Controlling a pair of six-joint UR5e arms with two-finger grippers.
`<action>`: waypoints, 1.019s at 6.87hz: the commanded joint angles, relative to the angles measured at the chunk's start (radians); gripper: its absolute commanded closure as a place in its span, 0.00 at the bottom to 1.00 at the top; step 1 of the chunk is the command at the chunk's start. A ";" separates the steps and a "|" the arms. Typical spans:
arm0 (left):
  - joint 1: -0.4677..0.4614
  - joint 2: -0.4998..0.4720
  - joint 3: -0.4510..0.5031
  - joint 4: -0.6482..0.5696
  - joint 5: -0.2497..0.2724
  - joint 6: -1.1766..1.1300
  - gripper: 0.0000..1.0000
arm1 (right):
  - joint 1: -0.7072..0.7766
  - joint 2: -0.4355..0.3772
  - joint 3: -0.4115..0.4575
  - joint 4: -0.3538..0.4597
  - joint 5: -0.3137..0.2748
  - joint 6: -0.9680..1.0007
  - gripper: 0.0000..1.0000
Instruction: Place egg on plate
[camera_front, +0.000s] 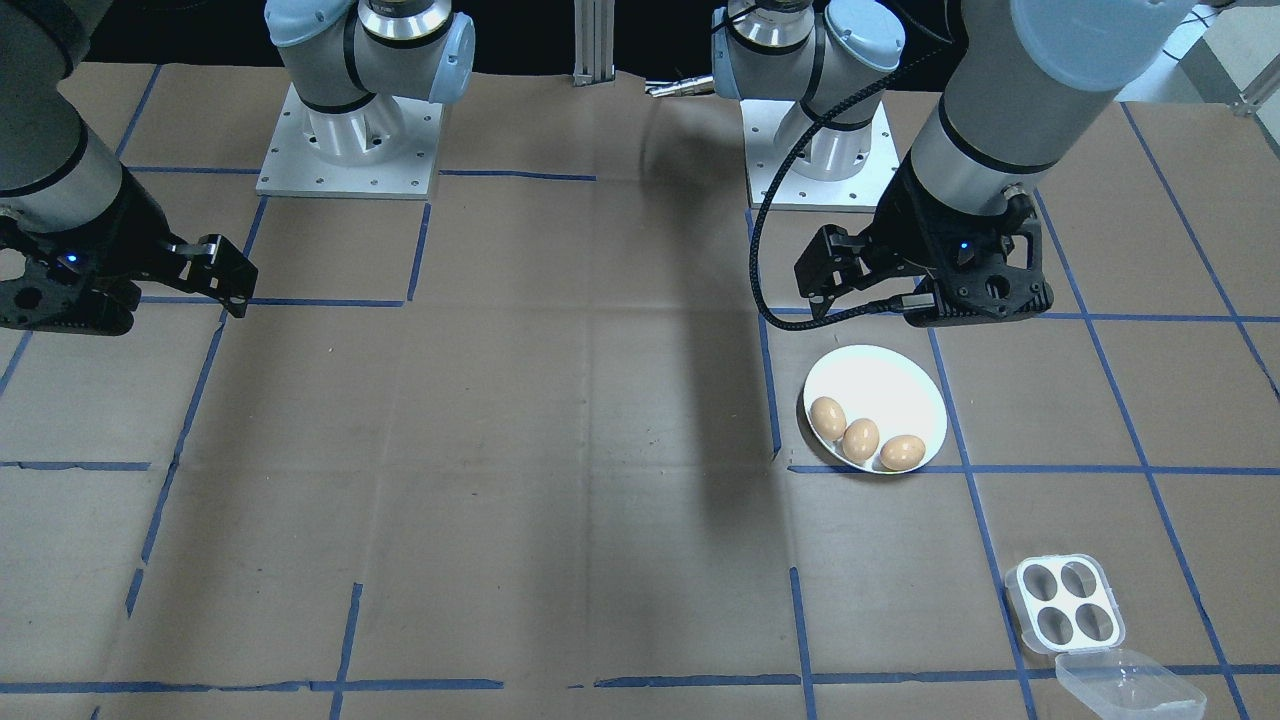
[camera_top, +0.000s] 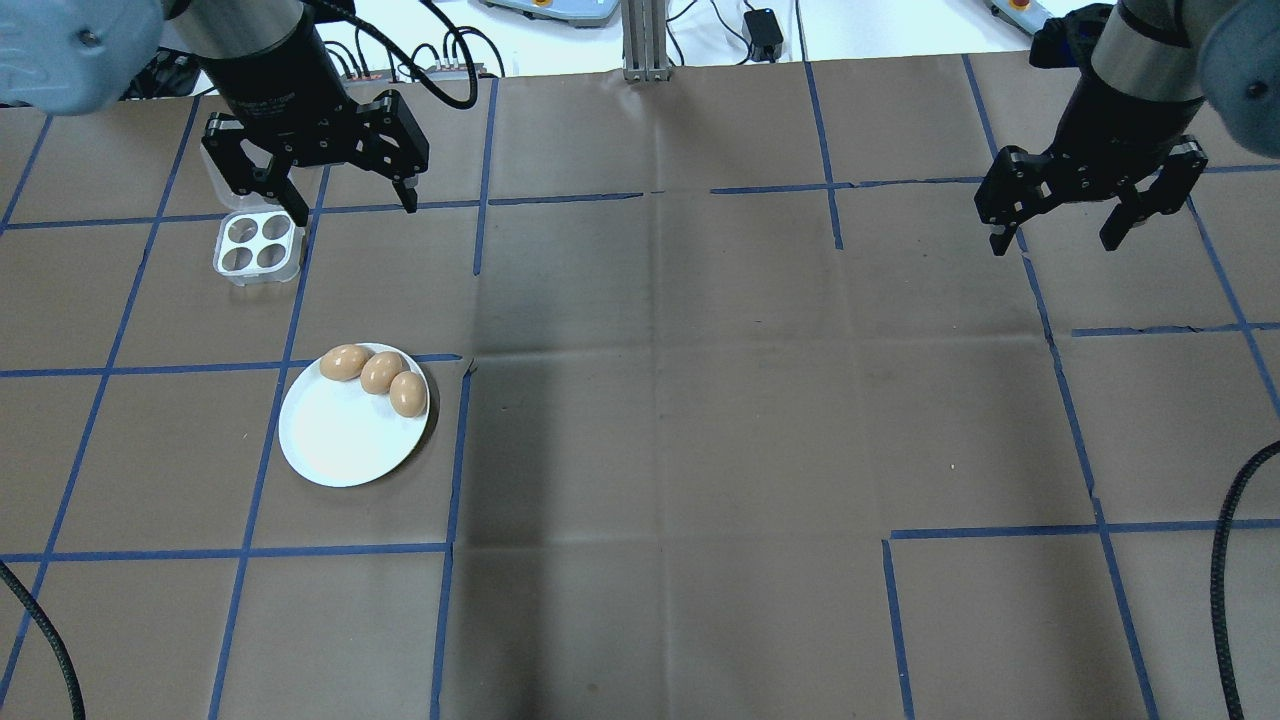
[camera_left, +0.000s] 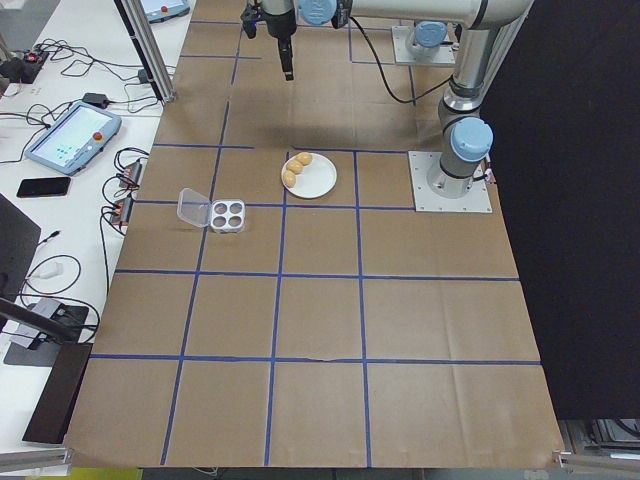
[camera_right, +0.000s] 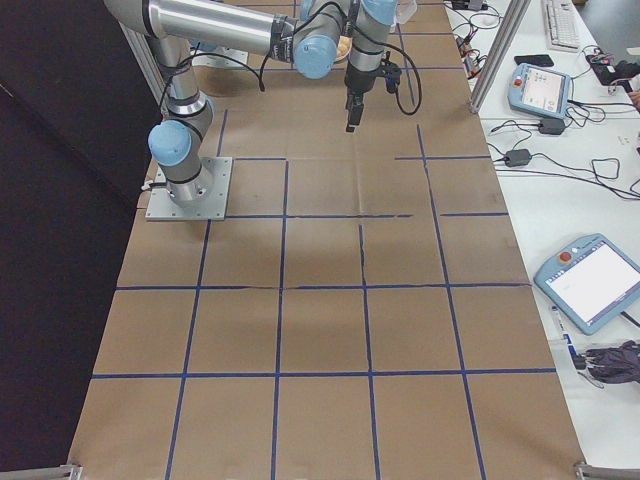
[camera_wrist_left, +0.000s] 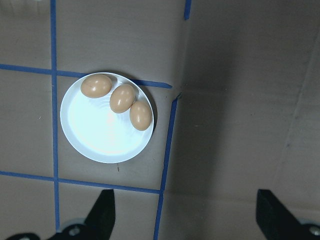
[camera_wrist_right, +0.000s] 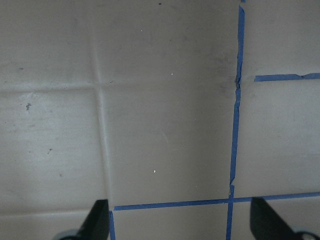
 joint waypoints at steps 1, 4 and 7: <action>0.001 0.005 -0.043 0.055 0.001 0.021 0.01 | 0.000 0.000 0.000 0.001 0.000 0.000 0.00; 0.001 0.008 -0.056 0.099 -0.001 0.020 0.01 | 0.000 0.000 0.000 -0.001 0.000 0.000 0.00; 0.001 0.006 -0.053 0.102 -0.002 0.020 0.01 | 0.000 0.000 0.000 0.001 0.000 0.000 0.00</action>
